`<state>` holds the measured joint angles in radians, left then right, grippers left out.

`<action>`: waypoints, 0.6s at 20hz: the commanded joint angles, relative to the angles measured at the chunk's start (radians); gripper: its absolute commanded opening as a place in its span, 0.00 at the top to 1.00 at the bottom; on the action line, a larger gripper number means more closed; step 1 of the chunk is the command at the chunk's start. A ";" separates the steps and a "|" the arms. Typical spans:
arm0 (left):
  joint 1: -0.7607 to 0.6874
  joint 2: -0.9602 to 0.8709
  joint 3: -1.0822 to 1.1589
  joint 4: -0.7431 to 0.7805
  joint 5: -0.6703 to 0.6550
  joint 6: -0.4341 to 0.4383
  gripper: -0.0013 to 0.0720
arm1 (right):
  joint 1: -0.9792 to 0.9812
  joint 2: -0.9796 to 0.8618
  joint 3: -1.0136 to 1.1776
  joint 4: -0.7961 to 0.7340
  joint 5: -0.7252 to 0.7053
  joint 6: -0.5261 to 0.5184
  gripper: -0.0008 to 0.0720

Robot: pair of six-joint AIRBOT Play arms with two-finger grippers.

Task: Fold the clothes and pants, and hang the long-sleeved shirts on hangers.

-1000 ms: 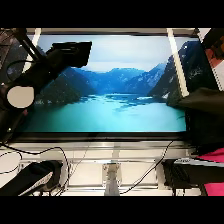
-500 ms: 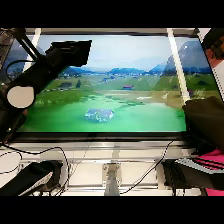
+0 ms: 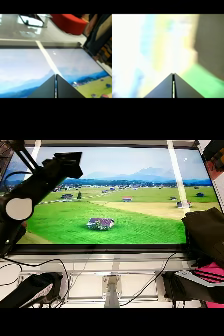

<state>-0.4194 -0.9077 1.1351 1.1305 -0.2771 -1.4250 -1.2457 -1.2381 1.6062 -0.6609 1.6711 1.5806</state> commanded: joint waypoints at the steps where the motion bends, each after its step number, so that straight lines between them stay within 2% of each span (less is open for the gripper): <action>1: 0.052 0.062 0.001 0.048 -0.008 0.000 0.96 | 0.179 -0.002 0.043 0.694 -0.113 -0.148 0.96; 2: 0.068 0.098 0.001 0.054 -0.019 0.000 0.96 | 0.267 -0.002 0.068 0.799 -0.122 -0.177 0.96; 4: 0.095 0.183 0.001 0.074 -0.047 0.000 0.96 | 0.434 -0.006 0.144 0.867 -0.132 -0.216 0.96; 8: 0.103 0.340 0.001 0.074 -0.072 0.000 0.96 | 0.703 -0.011 0.291 0.788 -0.172 -0.215 0.96; 12: 0.103 0.442 0.001 0.074 -0.106 0.000 0.96 | 0.844 -0.021 0.361 0.761 -0.179 -0.214 0.96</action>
<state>-0.3199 -0.5423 1.1355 1.2003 -0.3531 -1.4250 -0.5159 -1.2545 1.9121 0.0944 1.5105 1.3754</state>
